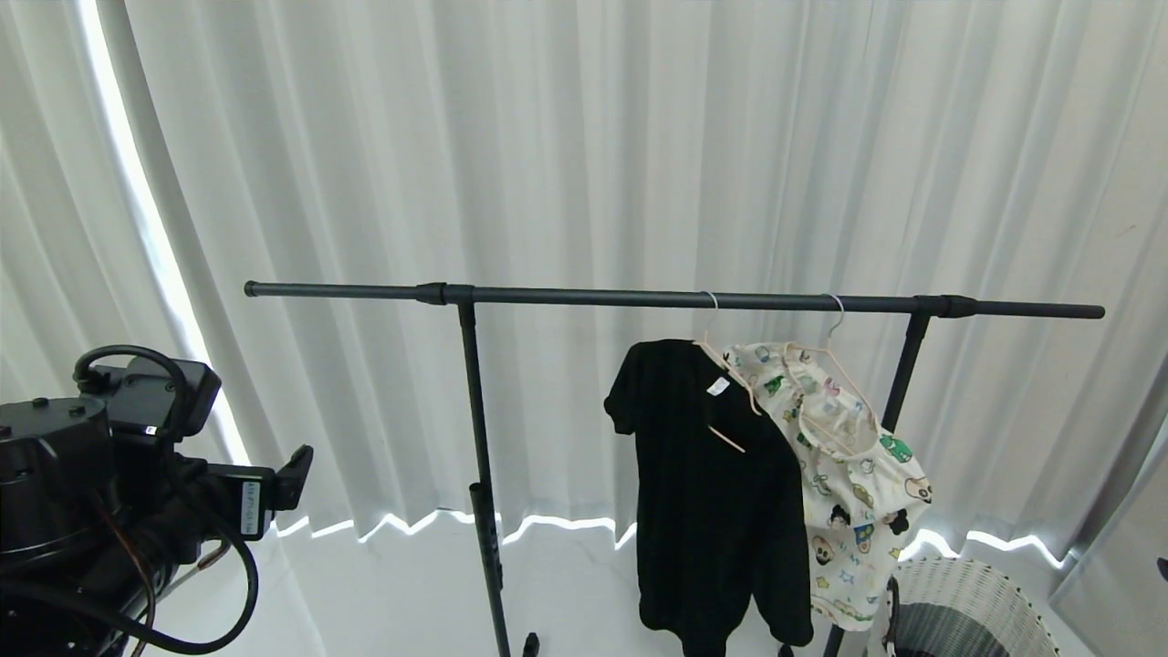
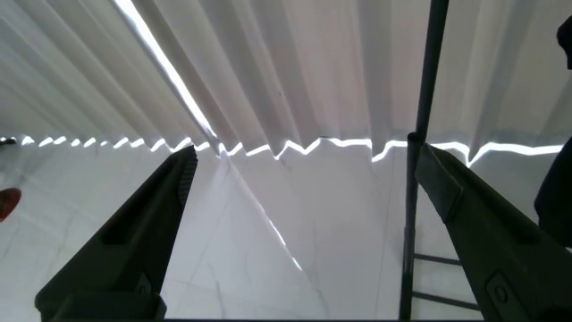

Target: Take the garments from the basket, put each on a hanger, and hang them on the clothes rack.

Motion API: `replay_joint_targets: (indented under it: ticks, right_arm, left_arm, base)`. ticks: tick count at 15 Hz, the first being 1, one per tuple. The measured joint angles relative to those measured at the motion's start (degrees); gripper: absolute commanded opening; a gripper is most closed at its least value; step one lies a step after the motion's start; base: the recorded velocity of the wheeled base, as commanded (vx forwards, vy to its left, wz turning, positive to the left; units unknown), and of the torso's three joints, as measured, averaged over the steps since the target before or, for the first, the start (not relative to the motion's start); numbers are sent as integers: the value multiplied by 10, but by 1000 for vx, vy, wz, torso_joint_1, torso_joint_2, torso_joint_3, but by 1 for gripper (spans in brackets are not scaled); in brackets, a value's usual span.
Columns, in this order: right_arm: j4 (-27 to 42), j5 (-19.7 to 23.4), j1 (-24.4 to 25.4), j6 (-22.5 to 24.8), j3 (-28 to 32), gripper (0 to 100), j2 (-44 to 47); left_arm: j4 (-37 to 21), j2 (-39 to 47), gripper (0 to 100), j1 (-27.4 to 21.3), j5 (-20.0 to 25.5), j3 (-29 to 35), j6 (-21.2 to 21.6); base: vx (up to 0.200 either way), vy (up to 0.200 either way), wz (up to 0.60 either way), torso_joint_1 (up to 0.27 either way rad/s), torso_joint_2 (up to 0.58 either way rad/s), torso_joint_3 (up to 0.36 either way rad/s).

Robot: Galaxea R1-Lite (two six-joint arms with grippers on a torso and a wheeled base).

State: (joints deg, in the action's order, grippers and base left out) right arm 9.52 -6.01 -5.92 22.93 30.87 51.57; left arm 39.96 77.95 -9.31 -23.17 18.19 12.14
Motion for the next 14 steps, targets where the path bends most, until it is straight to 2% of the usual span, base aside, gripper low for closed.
replay_joint_targets:
  ticks: [4, 7, 11, 14]
  right_arm:
    - [0, 1, 0, 0, -1, 100, 0]
    - [0, -1, -1, -2, -9, 100, -4]
    - [1, -2, -1, -4, -42, 100, -37]
    - [1, -3, -2, -4, -79, 100, -85]
  left_arm:
    - [0, -1, 100, 0, 0, -12, -7]
    - [0, -17, 100, 0, -1, -56, -16]
    - [0, -88, 100, -2, -1, -149, -18]
    - [-14, -152, 100, -2, 0, -177, -22]
  base:
    - [0, 0, 0, -205, 442, 231]
    - [0, 0, 0, -248, 548, 294]
    - [0, 0, 0, -246, 540, 294]
    - [0, 0, 0, -238, 522, 290]
